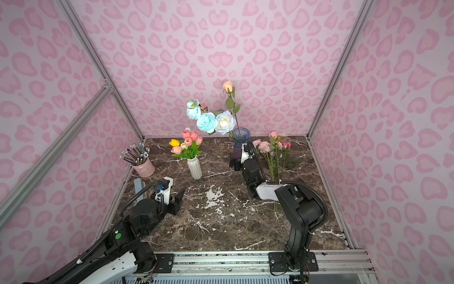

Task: Pick out pink flowers from the vase
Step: Move the vase to the center of the board.

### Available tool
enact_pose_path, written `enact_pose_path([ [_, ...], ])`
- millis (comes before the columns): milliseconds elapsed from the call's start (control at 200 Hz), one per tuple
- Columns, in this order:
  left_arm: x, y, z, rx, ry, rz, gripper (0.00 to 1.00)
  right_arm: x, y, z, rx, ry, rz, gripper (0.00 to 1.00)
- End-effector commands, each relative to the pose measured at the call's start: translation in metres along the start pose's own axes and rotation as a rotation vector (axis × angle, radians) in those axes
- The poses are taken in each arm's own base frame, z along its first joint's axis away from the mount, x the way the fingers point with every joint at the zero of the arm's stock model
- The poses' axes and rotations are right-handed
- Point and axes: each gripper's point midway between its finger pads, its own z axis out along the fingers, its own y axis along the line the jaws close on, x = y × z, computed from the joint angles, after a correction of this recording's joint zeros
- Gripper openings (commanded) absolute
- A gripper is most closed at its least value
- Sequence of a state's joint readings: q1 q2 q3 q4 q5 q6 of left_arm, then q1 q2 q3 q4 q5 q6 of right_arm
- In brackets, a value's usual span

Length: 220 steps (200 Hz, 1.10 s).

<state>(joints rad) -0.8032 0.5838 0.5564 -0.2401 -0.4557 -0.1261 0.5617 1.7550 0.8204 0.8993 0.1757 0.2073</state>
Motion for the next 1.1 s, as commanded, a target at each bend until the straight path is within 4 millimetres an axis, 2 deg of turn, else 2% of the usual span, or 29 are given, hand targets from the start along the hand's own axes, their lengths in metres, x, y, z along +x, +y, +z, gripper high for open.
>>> enact_pose_path([
  [0, -0.023, -0.008, 0.015, 0.079, -0.072, -0.096, 0.59, -0.005, 0.029, -0.022, -0.084, 0.001, -0.032, 0.98],
  [110, -0.051, 0.004, 0.029, 0.085, -0.199, -0.105, 0.59, -0.009, 0.073, -0.059, -0.23, -0.036, -0.013, 0.99],
  [205, -0.072, 0.004, 0.037, 0.113, -0.318, -0.039, 0.59, -0.003, 0.113, -0.095, -0.394, -0.069, -0.005, 0.9],
  [265, -0.082, 0.001, 0.043, 0.142, -0.363, 0.003, 0.58, 0.001, 0.129, -0.115, -0.501, -0.093, 0.032, 0.84],
  [320, -0.087, 0.004, 0.053, 0.15, -0.376, 0.009, 0.52, 0.011, 0.138, -0.128, -0.574, -0.099, 0.029, 0.78],
  [375, -0.091, 0.006, 0.06, 0.162, -0.398, 0.009, 0.4, 0.025, 0.145, -0.136, -0.628, -0.103, -0.009, 0.74],
  [450, -0.095, 0.013, 0.073, 0.161, -0.407, 0.016, 0.27, 0.039, 0.146, -0.138, -0.655, -0.111, -0.04, 0.72],
  [520, -0.097, 0.015, 0.083, 0.169, -0.403, 0.04, 0.21, 0.044, 0.142, -0.136, -0.641, -0.121, -0.047, 0.71],
  [590, -0.096, 0.021, 0.092, 0.153, -0.4, 0.054, 0.21, 0.052, 0.135, -0.125, -0.62, -0.082, -0.022, 0.7],
  [695, -0.096, 0.032, 0.103, 0.13, -0.407, 0.048, 0.2, 0.056, 0.133, -0.119, -0.642, -0.062, 0.009, 0.68],
  [845, -0.098, 0.042, 0.116, 0.104, -0.407, 0.054, 0.18, 0.06, 0.134, -0.119, -0.655, -0.062, 0.018, 0.67],
  [1095, -0.107, 0.05, 0.125, 0.077, -0.418, 0.05, 0.18, 0.066, 0.138, -0.116, -0.67, -0.045, 0.022, 0.66],
])
